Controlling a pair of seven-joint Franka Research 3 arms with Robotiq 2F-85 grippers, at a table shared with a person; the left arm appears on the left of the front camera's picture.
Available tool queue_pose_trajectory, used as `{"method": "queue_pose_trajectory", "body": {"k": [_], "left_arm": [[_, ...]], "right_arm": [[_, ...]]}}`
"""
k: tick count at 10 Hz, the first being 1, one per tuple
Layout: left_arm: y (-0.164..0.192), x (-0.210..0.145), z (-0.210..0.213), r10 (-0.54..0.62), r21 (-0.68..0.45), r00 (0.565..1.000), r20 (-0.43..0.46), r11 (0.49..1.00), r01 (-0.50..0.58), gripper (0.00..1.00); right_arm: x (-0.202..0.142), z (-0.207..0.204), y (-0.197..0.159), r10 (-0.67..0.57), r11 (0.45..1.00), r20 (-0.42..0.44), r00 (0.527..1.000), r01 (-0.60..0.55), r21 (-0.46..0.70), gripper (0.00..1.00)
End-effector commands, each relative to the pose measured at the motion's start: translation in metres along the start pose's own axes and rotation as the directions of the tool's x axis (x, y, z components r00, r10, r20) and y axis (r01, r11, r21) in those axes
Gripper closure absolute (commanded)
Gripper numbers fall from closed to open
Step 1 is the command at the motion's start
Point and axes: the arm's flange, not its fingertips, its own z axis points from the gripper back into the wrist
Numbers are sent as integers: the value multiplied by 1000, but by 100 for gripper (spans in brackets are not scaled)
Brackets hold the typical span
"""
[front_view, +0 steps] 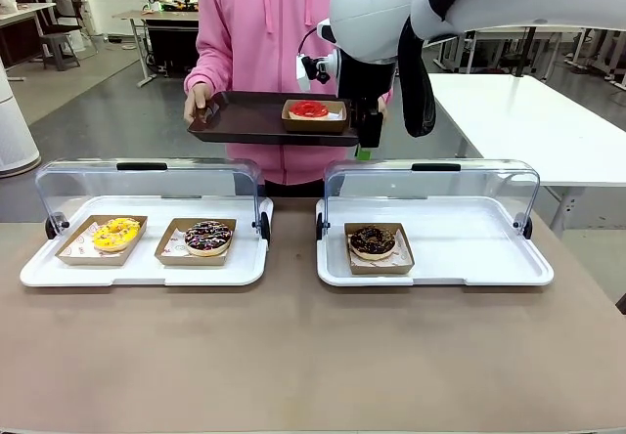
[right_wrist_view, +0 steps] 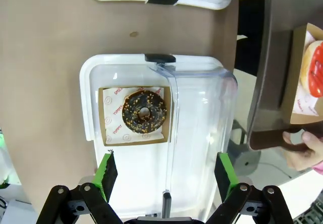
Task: Provide the desired donut to the person.
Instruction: Pick up and lift the Paper togo box containing the Donut pointed at by the person.
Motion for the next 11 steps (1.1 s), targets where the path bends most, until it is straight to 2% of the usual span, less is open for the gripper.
{"method": "queue_pose_trajectory", "body": {"k": [1, 2, 3, 5, 8, 9, 11], "left_arm": [[1, 0, 0, 10, -3, 1000, 19, 1000, -10, 0], [1, 0, 0, 10, -3, 1000, 19, 1000, -10, 0], [1, 0, 0, 10, -3, 1000, 19, 1000, -10, 0], [1, 0, 0, 10, -3, 1000, 19, 1000, -10, 0], [1, 0, 0, 10, -3, 1000, 19, 1000, -10, 0], [1, 0, 0, 10, -3, 1000, 19, 1000, -10, 0], [1, 0, 0, 10, -3, 1000, 19, 1000, -10, 0]], "right_arm": [[0, 0, 0, 0, 1000, 0, 1000, 0, 0, 0], [-17, 9, 8, -121, 993, 144, 982, 121, 11, 0], [-56, 17, 24, -268, 963, 236, 934, 264, 47, 0], [-144, 26, 76, -419, 908, 367, 831, 390, 153, 0], [-249, 20, 133, -507, 850, 523, 685, 500, 168, 0], [-279, 11, 145, -502, 848, 569, 651, 499, 178, 0], [-316, -3, 161, -472, 847, 620, 627, 518, 121, 0]]}}
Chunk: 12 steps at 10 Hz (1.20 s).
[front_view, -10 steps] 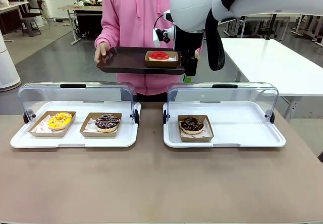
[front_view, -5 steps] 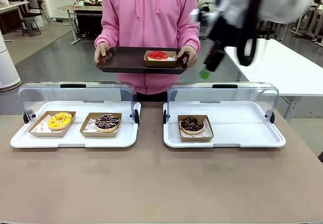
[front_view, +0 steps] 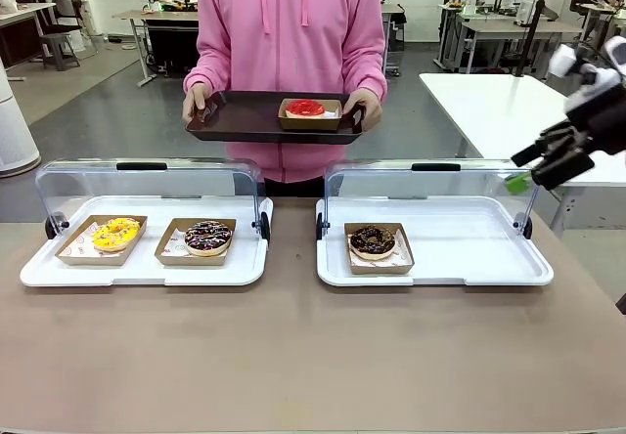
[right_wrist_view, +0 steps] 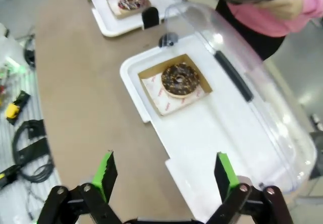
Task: Provide the desired donut to the person.
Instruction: Pick up and lift the Paper togo box containing the Donut pointed at by the person.
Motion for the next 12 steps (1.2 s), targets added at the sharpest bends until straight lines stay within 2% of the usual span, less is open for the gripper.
{"method": "queue_pose_trajectory", "body": {"k": [1, 3, 6, 12], "left_arm": [[1, 0, 0, 10, -4, 1000, 18, 1000, -10, 0], [1, 0, 0, 10, -4, 1000, 18, 1000, -10, 0], [1, 0, 0, 10, -4, 1000, 18, 1000, -10, 0], [1, 0, 0, 10, -4, 1000, 18, 1000, -10, 0]], "right_arm": [[-16, -5, -6, 43, 999, 69, 997, -41, -36, 0], [-28, 3, -14, 27, 999, 123, 992, -22, -38, 0], [-34, 5, -20, 2, 998, 149, 989, 6, -58, 0], [-32, 6, -18, 17, 996, 154, 988, -3, -95, 0]]}}
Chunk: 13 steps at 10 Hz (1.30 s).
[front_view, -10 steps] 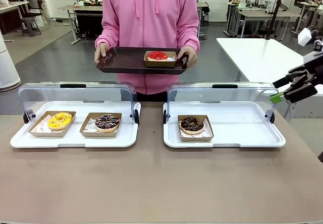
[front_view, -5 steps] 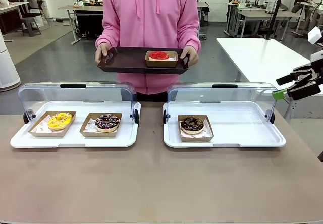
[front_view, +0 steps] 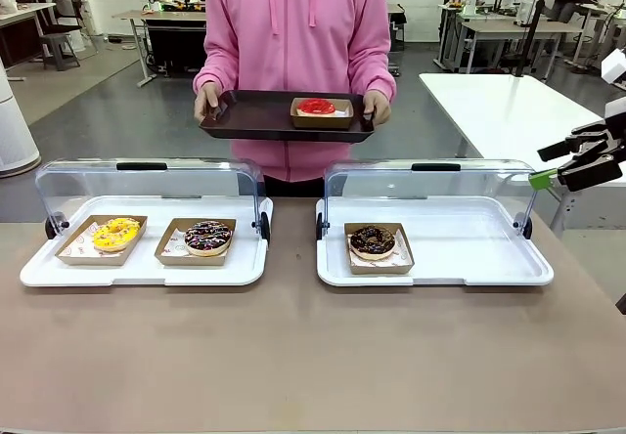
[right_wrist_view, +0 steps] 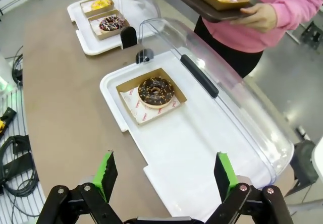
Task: Provide the desired donut to the person.
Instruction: Pick up and lift the Paper togo box containing the Donut pointed at by the person.
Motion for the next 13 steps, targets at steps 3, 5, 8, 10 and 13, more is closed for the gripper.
{"method": "queue_pose_trajectory", "body": {"k": [3, 5, 8, 10, 13], "left_arm": [[1, 0, 0, 10, -4, 1000, 18, 1000, -10, 0], [1, 0, 0, 10, -4, 1000, 18, 1000, -10, 0], [1, 0, 0, 10, -4, 1000, 18, 1000, -10, 0], [1, 0, 0, 10, -4, 1000, 18, 1000, -10, 0], [1, 0, 0, 10, -4, 1000, 18, 1000, -10, 0]], "right_arm": [[2, -1, 0, 6, 1000, -4, 1000, -6, -4, 0], [2, -1, 0, 6, 1000, -4, 1000, -6, -4, 0], [2, -1, 0, 6, 1000, -4, 1000, -6, -4, 0], [2, -1, 0, 6, 1000, -4, 1000, -6, -4, 0], [2, -1, 0, 6, 1000, -4, 1000, -6, -4, 0]]}}
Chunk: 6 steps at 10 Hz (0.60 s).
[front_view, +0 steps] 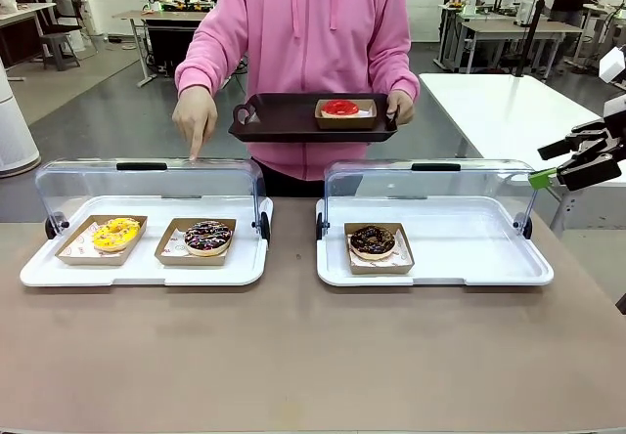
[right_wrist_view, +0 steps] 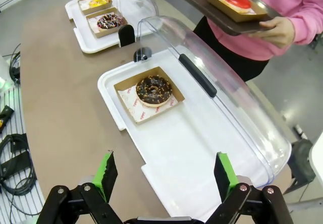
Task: Provide the desired donut to the person.
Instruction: Pick up and lift the Paper togo box containing the Donut pointed at by the person.
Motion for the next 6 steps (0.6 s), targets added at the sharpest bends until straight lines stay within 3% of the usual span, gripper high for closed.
{"method": "queue_pose_trajectory", "body": {"k": [1, 6], "left_arm": [[1, 0, 0, 10, -4, 1000, 18, 1000, -10, 0], [1, 0, 0, 10, -4, 1000, 18, 1000, -10, 0]], "right_arm": [[-1, -1, 0, -1, 1000, 7, 1000, 1, 7, 0], [-1, -1, 0, -1, 1000, 7, 1000, 1, 7, 0]]}}
